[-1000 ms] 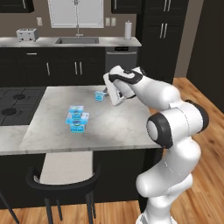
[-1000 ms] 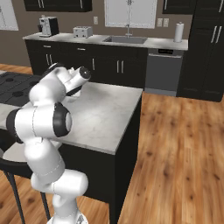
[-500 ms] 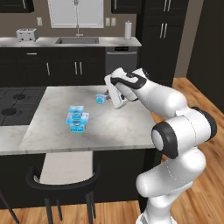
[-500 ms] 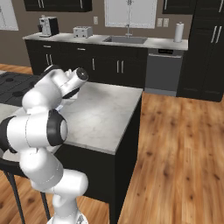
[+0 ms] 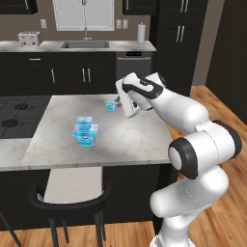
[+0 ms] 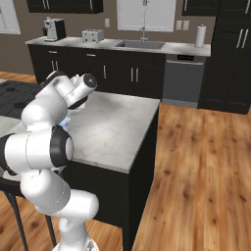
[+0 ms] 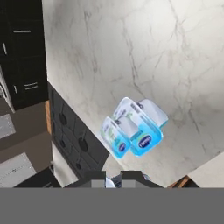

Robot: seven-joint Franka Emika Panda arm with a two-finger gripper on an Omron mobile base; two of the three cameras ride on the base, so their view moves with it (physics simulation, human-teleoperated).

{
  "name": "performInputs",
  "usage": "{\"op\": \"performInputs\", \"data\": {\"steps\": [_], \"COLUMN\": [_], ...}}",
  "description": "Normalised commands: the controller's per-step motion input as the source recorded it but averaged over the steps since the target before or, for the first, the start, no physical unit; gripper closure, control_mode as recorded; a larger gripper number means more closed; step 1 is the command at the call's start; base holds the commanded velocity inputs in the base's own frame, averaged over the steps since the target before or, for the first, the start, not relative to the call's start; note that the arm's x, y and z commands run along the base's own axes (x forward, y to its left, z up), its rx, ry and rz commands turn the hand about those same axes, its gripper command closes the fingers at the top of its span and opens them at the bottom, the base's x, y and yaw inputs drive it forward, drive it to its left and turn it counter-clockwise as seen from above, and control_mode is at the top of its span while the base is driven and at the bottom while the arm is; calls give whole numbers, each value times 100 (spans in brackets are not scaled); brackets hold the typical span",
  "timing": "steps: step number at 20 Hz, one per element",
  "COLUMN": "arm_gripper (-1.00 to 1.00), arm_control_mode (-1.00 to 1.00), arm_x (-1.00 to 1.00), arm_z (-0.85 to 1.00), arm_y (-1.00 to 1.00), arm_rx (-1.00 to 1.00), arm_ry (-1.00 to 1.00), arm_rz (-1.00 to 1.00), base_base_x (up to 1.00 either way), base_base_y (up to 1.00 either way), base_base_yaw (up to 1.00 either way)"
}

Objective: Stack the yogurt containers by placing the smaller containers on top of the larger containers.

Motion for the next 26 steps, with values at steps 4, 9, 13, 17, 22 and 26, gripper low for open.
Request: {"op": "performInputs", "data": {"steps": [4, 9, 13, 17, 22, 26], "arm_gripper": [100, 100, 100, 100, 100, 100], "arm_control_mode": [-100, -100, -100, -100, -100, -100], "arm_x": [0, 0, 0, 0, 0, 0], "arm_z": [0, -14, -14, -2, 0, -12], "arm_y": [4, 19, 24, 23, 20, 14], "arm_rx": [0, 0, -1, 0, 0, 0], "arm_ry": [3, 6, 7, 4, 1, 0], "arm_rz": [0, 0, 0, 0, 0, 0], "base_base_x": [0, 0, 0, 0, 0, 0], "base_base_y": [0, 0, 0, 0, 0, 0], "base_base_yaw": [0, 0, 0, 0, 0, 0]}}
